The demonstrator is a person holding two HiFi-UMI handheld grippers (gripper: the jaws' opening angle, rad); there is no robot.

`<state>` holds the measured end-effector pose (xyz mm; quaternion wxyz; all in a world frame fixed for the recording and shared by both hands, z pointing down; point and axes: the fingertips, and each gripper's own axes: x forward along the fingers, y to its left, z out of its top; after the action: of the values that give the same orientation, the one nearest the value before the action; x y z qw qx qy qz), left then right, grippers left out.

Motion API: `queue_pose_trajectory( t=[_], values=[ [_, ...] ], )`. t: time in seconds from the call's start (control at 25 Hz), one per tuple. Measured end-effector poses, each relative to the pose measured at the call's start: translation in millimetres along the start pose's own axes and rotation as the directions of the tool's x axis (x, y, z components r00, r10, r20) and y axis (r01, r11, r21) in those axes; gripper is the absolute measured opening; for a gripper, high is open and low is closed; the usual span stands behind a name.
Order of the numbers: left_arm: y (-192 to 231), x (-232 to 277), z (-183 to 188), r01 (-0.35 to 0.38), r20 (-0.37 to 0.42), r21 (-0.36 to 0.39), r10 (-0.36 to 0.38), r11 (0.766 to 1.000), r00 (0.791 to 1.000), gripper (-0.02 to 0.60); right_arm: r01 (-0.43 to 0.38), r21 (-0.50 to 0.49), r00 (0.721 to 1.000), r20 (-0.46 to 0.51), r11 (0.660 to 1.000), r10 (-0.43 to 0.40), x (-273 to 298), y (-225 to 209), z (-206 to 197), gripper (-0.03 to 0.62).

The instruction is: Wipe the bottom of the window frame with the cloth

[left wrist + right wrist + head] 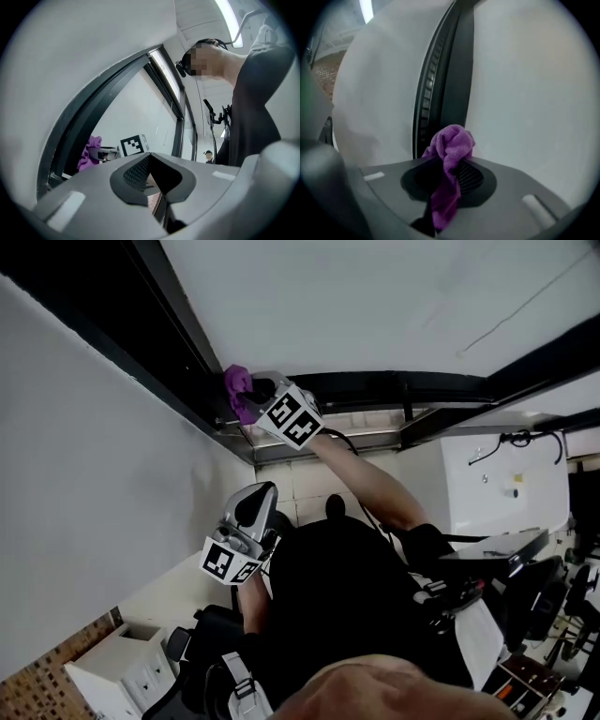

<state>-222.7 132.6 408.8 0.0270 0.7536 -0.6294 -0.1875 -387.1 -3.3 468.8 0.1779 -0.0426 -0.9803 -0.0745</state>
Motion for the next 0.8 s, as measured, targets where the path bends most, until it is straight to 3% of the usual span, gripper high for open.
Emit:
queue_pose_trajectory(
  t=[0.2,0.48,0.56,0.8],
  values=[
    [9,-12,2,-0.040,0.012,-0.004,0.040,0.999,0.999,0.000,0.058,-0.188,0.980,-0.177,0.980,-0.092,42,-1,-37,0.069],
    [7,0,1,-0.020,0.003,0.005,0.020,1.000,1.000,0.000,0.042,-0.471,0.949,-0.256,0.881,-0.182,39,-2,-53,0.067],
    [5,3,0,-0.014,0.000,0.005,0.014,1.000,1.000,0.000,0.036,-0.506,0.939,-0.278,0.862,-0.203,28,-9,-62,0.065],
    [7,5,-4,-0.014,-0.023,-0.003,0.014,1.000,1.000,0.000,0.054,-0.528,0.910,-0.324,0.848,-0.259,-12,-40,-83,0.064]
  ],
)
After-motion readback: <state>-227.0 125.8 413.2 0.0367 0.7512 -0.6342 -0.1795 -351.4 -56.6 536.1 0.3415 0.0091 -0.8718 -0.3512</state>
